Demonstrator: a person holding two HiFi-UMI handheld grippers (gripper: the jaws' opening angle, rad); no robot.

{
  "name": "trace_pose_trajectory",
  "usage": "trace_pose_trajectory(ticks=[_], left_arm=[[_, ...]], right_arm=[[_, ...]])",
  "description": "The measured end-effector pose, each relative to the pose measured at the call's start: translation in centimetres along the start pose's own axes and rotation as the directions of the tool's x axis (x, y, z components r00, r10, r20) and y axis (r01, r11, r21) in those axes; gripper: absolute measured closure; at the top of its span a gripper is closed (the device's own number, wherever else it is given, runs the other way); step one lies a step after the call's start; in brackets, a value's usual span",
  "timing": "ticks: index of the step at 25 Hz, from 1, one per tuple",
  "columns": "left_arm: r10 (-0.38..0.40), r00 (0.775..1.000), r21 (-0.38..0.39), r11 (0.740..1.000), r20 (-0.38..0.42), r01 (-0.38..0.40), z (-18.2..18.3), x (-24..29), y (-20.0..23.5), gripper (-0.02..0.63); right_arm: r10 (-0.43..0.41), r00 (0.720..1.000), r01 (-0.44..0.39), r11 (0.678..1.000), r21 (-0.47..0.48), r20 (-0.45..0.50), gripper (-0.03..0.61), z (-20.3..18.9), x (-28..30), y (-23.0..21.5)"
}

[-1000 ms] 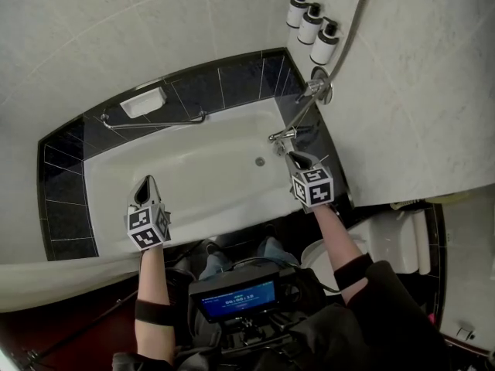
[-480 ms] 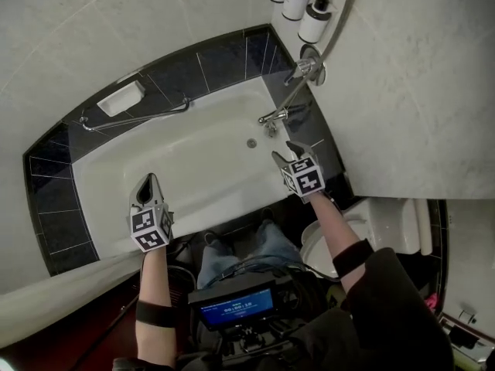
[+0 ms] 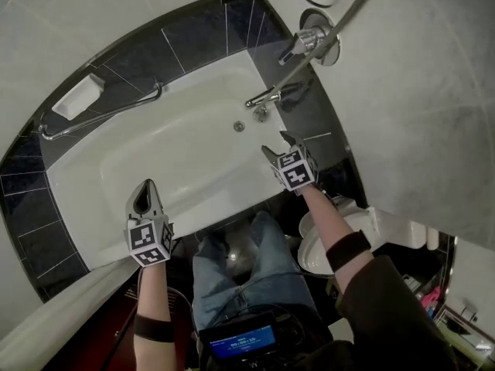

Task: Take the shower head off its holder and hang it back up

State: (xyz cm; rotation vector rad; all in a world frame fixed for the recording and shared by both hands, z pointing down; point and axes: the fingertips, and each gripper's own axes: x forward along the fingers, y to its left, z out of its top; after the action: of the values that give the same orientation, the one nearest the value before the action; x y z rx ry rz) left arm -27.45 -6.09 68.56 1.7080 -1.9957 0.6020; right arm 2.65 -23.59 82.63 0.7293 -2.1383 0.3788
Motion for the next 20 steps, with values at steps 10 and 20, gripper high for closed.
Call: trace_pose_trajectory(ticks=[10, 20], left_arm=[[-0.098, 0.995, 0.061, 0.993, -0.001, 0.098, -7.2, 11.7, -4.7, 0.613], [-0.211, 0.977, 0.128, 0.970, 0.035, 0.206, -11.6, 20.8, -10.3, 0.613]], right_arm=[[-0.016, 1.000, 0.016, 1.000, -0.008, -0.003, 0.239, -7.5, 15.9, -3.3], [-0.074, 0.993, 0.078, 0.996, -0.047, 0.091, 0.242, -10.8, 26.6, -7.2]])
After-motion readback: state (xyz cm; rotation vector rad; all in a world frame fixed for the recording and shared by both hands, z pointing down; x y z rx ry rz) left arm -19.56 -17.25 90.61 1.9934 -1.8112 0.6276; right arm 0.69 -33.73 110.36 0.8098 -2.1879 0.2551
